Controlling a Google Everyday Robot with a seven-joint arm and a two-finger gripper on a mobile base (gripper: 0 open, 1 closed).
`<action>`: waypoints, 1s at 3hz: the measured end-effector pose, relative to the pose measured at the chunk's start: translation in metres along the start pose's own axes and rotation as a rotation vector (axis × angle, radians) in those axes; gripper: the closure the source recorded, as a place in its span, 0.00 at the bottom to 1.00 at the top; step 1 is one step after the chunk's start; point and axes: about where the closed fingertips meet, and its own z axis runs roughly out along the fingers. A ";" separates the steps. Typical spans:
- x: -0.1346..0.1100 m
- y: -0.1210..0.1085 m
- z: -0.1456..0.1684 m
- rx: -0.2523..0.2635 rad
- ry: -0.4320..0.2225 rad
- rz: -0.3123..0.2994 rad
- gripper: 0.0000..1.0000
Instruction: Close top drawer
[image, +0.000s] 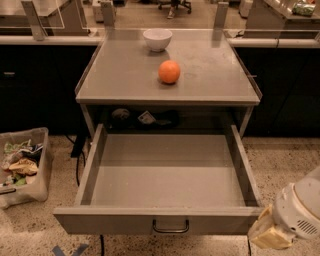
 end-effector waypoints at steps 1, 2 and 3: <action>-0.022 0.011 0.034 -0.040 -0.064 0.004 1.00; -0.023 0.011 0.042 -0.040 -0.070 0.009 1.00; -0.063 -0.009 0.095 -0.035 -0.099 0.035 1.00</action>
Offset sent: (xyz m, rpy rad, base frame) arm -0.0024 0.0268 -0.0173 0.0573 0.0095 -0.0045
